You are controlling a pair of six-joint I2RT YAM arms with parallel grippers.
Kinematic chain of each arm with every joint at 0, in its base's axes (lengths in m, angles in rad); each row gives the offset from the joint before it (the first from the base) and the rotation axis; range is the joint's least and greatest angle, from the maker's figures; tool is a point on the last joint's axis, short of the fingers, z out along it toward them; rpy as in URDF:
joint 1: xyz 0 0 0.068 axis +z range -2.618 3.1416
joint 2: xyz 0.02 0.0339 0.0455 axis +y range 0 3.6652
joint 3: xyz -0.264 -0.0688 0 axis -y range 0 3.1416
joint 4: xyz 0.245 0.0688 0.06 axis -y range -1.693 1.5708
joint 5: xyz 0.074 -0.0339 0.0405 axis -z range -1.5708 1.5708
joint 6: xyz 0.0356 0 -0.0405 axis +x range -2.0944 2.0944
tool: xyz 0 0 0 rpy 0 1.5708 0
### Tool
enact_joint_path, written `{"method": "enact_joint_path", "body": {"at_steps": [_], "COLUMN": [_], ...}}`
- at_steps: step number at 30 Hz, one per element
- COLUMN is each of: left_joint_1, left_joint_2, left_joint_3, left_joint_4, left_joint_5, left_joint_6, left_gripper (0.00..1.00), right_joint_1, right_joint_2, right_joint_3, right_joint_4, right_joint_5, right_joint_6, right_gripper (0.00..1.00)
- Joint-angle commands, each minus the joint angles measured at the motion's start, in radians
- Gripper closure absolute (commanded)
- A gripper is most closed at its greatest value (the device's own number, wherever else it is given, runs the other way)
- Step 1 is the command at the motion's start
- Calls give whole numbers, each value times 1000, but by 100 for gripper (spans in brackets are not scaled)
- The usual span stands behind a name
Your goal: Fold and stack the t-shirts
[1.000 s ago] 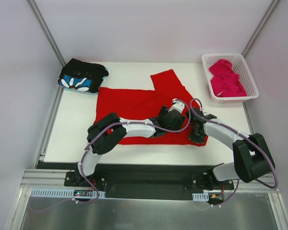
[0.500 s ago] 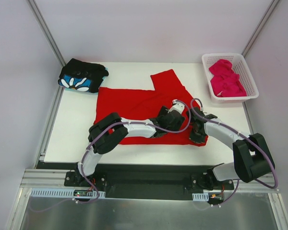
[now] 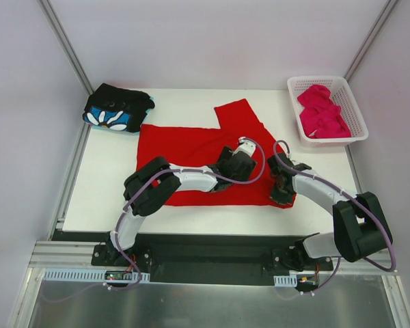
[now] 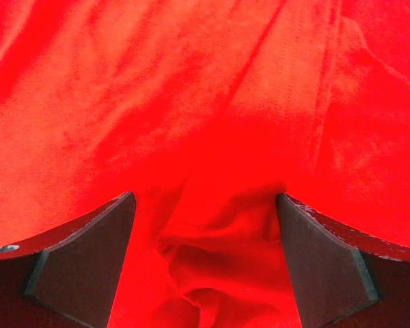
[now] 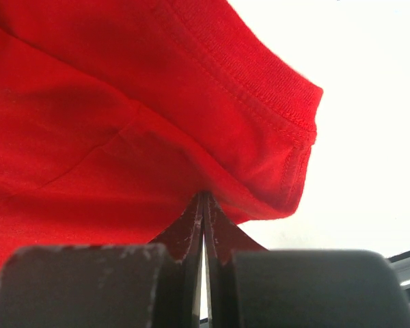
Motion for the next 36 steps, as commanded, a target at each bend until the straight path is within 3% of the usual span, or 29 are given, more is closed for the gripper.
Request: {"method": "enact_joint_path", "body": {"at_steps": [1,13,22,31,36], "left_joint_1": [50,155,229,294,306], "left_joint_2": [-23,4,-22,-180,-321], "left_joint_3": [-16,50,134,78,67], "left_joint_4": [15,51,-73,-139,-307], "left_joint_5": [-9,56,145,76,103], "left_joint_6": [50,95,-10,35,12], "left_gripper": [17,17,17,15,13], "right_joint_1": [-12,-15,-18,-26,-29], "right_joint_2": [20,6,4,24,40], "right_joint_3": [-57,-70,-74,-57,-32], "right_joint_4": [-59,-60,-62,-52,-57], "right_joint_5": [-24,-15,-21,-21,-10], "right_joint_6": [-12,-23,-34,-46,-58], "right_gripper": [99,99,99,99,99]}}
